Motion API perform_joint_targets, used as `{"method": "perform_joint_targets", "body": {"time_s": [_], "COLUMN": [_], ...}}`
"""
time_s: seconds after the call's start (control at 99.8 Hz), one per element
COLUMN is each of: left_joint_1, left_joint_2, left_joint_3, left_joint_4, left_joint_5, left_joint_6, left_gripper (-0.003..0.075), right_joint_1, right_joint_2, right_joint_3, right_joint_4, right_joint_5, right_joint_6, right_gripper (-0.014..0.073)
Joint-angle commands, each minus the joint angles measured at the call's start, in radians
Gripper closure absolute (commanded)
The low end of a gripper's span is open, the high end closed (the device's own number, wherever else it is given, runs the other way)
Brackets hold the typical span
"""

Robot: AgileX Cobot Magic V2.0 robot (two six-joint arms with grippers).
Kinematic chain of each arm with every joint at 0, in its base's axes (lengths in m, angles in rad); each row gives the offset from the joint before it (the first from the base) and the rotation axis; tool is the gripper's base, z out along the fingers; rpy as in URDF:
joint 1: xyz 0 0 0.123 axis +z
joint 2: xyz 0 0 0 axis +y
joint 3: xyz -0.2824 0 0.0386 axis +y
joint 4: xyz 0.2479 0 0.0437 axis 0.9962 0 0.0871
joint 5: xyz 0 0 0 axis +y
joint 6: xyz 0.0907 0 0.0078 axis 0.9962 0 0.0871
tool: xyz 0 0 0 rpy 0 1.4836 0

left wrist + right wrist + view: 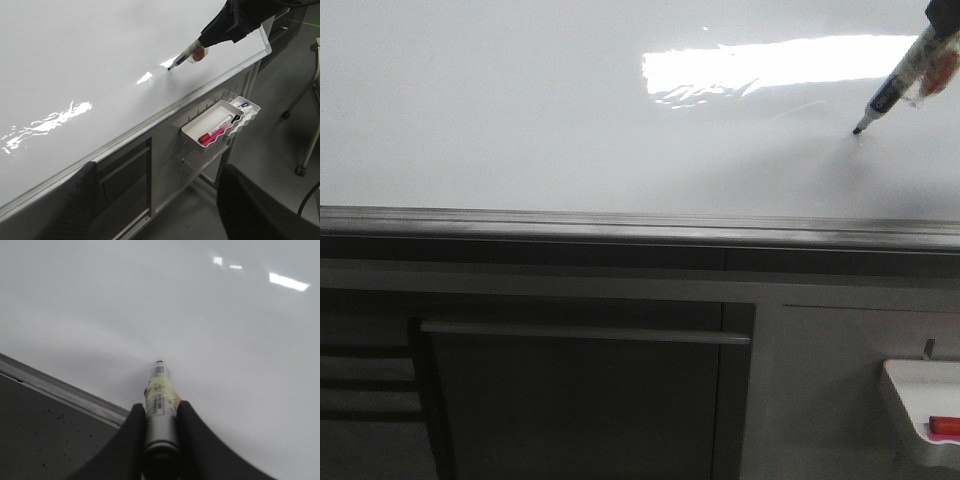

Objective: Write number 0 on whiteboard

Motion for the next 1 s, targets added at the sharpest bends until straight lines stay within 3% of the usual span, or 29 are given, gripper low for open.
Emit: {"method": "perform_joint_targets", "body": {"time_s": [0.0, 0.331, 0.992], "left_joint_1": [-0.003, -0.003, -0.003], "left_joint_2": [0.013, 0.013, 0.013], "left_joint_3": [-0.024, -0.024, -0.024], "left_joint_4": [0.014, 0.017, 0.017], "left_joint_5": [-0.074, -0.074, -0.074], "left_joint_6": [-0.009, -0.009, -0.009], "left_gripper": [0.0258, 0.0258, 0.0258], "right_joint_1": [0.000, 0.000, 0.000], "right_joint_2": [-0.003, -0.003, -0.003], "right_joint_3": [-0.025, -0.025, -0.025], "right_joint_4": [-0.021, -0.012, -0.012], "right_joint_5": [-0.074, -0.074, 0.087], "right_joint_6": [0.000, 0.000, -0.006], "right_gripper": [0.0535, 0.0535, 0.0535]}}
